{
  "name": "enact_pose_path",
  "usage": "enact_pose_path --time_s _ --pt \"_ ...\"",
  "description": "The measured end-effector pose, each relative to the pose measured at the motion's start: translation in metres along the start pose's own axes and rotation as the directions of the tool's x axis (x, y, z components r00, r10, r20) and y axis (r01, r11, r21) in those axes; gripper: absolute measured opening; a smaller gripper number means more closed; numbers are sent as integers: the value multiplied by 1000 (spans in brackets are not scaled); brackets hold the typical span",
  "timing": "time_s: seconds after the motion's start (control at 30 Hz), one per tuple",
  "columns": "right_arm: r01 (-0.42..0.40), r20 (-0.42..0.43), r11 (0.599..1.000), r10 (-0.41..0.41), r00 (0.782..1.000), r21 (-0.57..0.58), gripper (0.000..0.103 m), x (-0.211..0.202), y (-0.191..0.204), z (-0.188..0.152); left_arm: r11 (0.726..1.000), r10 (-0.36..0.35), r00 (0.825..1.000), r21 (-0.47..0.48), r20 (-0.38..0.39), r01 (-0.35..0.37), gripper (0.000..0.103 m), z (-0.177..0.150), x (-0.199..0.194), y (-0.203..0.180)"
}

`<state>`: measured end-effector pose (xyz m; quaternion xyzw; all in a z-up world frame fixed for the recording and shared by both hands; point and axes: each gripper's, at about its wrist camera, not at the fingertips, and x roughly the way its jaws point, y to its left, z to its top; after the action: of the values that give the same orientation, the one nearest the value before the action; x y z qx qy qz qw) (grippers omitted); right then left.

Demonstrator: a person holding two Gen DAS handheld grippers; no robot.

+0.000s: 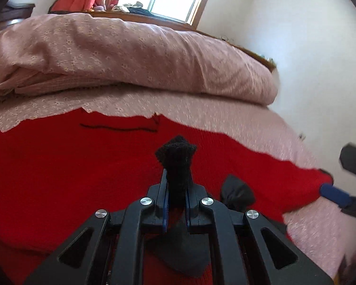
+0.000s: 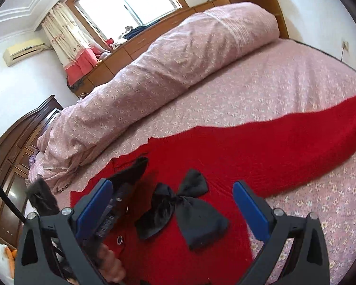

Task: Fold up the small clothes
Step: 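Carry the sleeve across the cardigan front and lay it down with the left gripper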

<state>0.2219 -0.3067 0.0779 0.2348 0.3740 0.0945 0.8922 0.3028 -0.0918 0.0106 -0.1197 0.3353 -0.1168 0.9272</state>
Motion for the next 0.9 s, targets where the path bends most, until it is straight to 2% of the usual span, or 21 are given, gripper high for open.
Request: enact_pose_path --time_s 0.07,0.2,0.33,0.43,0.7,0.8,0.9 --pt "-4 -12 1000 4 1000 10 103 0 -2 -1 1000 2 1000 -10 1 -2 2 -5 -3 2" --pt "-19 -7 1000 19 1000 21 103 -7 -4 -3 998 -22 999 -60 29 24 2 7 -4 7" --pt "-20 0 999 20 1000 28 103 -10 -5 -1 998 -49 997 -26 51 51 2 7 -3 -6" --pt "-13 -1 999 13 1000 45 103 -10 -10 0 999 -36 997 24 61 35 2 4 -2 -20" --pt "16 -12 998 -16 1000 58 103 -7 -21 -1 998 -27 998 56 -48 30 5 -17 26 -27" --pt "22 -6 997 -22 1000 68 103 -9 -26 0 998 -48 997 41 -56 50 17 -16 26 -26" --pt "29 4 997 -29 1000 76 103 -12 -32 1 998 -50 997 22 -66 51 19 -17 31 -29"
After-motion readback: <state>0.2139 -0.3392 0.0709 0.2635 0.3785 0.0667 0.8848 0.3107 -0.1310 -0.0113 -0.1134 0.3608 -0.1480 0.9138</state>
